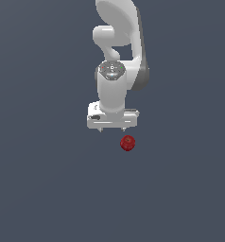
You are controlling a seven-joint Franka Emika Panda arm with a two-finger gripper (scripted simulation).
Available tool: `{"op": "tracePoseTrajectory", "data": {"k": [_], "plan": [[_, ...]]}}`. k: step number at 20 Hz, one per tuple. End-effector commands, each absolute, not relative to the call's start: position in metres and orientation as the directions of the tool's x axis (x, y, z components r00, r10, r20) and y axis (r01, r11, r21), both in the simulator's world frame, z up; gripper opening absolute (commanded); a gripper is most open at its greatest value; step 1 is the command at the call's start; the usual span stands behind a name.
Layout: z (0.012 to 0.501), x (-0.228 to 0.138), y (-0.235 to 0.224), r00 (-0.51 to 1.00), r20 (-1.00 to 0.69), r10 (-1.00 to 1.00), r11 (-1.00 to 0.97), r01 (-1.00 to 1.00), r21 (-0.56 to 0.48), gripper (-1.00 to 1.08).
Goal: Pick up the object and move it to a goal position.
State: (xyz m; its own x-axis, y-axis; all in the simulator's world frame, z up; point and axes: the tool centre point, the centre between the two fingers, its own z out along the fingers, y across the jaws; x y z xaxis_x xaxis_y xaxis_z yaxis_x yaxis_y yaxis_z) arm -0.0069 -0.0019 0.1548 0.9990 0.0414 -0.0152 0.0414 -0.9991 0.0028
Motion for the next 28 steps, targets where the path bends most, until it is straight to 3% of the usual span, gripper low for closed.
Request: {"op": "tracePoseTrajectory", "data": {"k": [1, 15, 28], "plan": [[0.155, -0.007, -0.002, 0.999, -0.015, 0.041, -0.999, 0.041, 0.003, 1.00], [0.151, -0.007, 0.015, 0.997, -0.034, 0.076, -0.997, 0.076, 0.006, 1.00], [0.139, -0.005, 0.030, 0.997, -0.027, -0.076, -0.997, -0.076, 0.006, 1.00]]}}
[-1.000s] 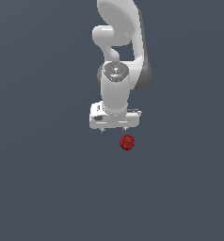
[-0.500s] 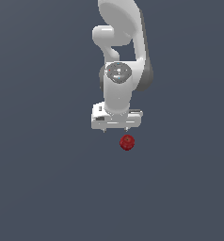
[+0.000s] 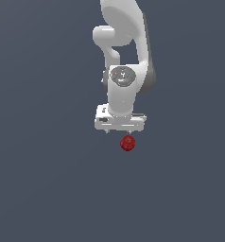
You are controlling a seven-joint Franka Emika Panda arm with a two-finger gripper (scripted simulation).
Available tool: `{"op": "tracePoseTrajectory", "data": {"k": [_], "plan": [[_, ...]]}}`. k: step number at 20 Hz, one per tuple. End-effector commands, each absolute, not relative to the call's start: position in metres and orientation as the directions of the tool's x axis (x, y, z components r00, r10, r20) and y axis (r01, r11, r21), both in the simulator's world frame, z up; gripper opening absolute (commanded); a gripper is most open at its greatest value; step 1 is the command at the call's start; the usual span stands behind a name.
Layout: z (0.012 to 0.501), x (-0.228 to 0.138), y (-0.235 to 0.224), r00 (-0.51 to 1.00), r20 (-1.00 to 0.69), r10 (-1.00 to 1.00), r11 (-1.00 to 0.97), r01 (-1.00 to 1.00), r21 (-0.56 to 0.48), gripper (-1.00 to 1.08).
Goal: Pick up the object and move it to a goal position.
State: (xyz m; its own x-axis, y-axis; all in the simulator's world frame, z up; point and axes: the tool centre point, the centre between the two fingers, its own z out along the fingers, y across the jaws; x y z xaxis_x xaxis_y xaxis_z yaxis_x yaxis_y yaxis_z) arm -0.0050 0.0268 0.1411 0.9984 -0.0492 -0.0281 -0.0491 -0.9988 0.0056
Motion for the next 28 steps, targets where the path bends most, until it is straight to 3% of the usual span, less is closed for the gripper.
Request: {"op": "tracePoseTrajectory", "data": {"k": [1, 17, 28], "plan": [[0.137, -0.005, 0.031, 0.995, -0.026, -0.096, -0.995, -0.096, 0.005, 1.00], [0.107, -0.002, 0.066, 0.892, -0.008, -0.451, -0.892, -0.451, 0.003, 1.00], [0.097, -0.002, 0.077, 0.826, -0.001, -0.564, -0.826, -0.564, 0.000, 1.00]]}}
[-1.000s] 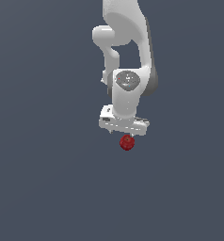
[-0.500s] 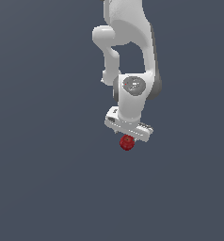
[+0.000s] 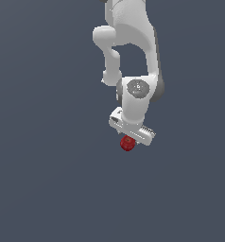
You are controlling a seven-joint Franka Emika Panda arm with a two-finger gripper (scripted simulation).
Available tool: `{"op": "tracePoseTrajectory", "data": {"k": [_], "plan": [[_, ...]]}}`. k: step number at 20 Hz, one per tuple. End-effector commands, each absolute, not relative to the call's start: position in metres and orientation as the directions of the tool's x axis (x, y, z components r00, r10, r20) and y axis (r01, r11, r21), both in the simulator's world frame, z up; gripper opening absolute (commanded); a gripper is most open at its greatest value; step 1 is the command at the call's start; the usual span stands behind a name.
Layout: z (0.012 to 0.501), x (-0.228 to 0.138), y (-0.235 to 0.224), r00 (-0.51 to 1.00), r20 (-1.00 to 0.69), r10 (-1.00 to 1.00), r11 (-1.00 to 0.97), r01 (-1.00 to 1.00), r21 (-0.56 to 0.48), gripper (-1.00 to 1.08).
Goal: Pick up the object and move it to a goal position.
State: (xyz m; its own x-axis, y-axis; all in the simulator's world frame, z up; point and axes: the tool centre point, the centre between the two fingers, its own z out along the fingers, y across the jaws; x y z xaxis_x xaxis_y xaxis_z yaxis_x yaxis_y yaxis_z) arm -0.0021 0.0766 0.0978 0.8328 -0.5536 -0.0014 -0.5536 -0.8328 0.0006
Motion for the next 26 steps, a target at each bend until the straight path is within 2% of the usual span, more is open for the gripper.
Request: {"op": "tracePoseTrajectory", "data": {"k": [1, 8, 17, 22, 23, 26], "plan": [[0.097, -0.002, 0.078, 0.823, 0.000, -0.567, -0.823, -0.567, 0.000, 1.00], [0.093, -0.002, 0.078, 0.823, 0.000, -0.568, -0.823, -0.568, 0.000, 1.00], [0.053, -0.003, 0.078, 0.821, 0.000, -0.571, -0.821, -0.571, 0.000, 1.00], [0.046, -0.002, 0.078, 0.820, 0.000, -0.572, -0.820, -0.572, 0.000, 1.00], [0.046, -0.002, 0.078, 0.820, 0.000, -0.572, -0.820, -0.572, 0.000, -1.00], [0.046, -0.002, 0.078, 0.820, 0.000, -0.572, -0.820, -0.572, 0.000, -1.00]]}}
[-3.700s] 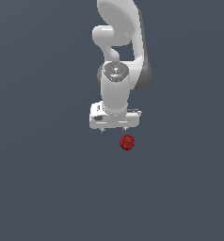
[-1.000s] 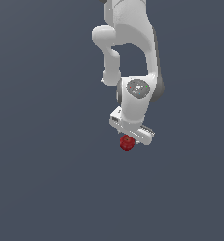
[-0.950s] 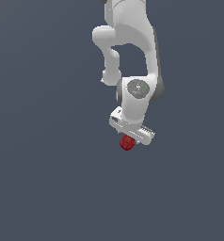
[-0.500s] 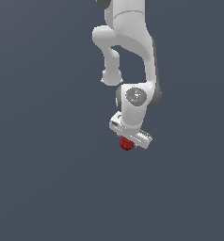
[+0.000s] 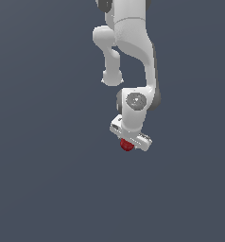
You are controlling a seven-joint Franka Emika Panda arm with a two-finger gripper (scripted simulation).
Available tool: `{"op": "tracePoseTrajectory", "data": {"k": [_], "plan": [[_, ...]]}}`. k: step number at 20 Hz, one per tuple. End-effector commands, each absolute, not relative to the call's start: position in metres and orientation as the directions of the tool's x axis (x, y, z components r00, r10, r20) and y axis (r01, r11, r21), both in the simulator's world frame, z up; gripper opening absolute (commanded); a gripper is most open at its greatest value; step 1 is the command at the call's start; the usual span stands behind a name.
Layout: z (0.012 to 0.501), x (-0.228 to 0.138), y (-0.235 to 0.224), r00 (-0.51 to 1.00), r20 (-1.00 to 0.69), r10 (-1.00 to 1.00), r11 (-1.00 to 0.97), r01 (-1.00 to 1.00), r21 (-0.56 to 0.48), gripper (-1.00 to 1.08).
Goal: Pick up the object and move it to a goal position.
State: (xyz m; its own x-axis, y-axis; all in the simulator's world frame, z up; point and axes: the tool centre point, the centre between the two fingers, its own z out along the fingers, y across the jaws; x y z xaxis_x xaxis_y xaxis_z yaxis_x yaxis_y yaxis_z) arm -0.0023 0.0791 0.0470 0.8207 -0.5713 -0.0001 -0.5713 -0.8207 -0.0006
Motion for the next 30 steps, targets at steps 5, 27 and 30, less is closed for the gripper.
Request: {"op": "tracePoseTrajectory", "data": {"k": [5, 27, 30], "plan": [[0.046, -0.002, 0.078, 0.820, 0.000, -0.572, -0.820, -0.572, 0.000, -1.00], [0.141, 0.055, 0.061, 0.898, 0.116, -0.425, -0.902, -0.409, -0.142, -1.00], [0.167, 0.068, 0.057, 0.910, 0.150, -0.386, -0.917, -0.359, -0.176, -1.00]]}}
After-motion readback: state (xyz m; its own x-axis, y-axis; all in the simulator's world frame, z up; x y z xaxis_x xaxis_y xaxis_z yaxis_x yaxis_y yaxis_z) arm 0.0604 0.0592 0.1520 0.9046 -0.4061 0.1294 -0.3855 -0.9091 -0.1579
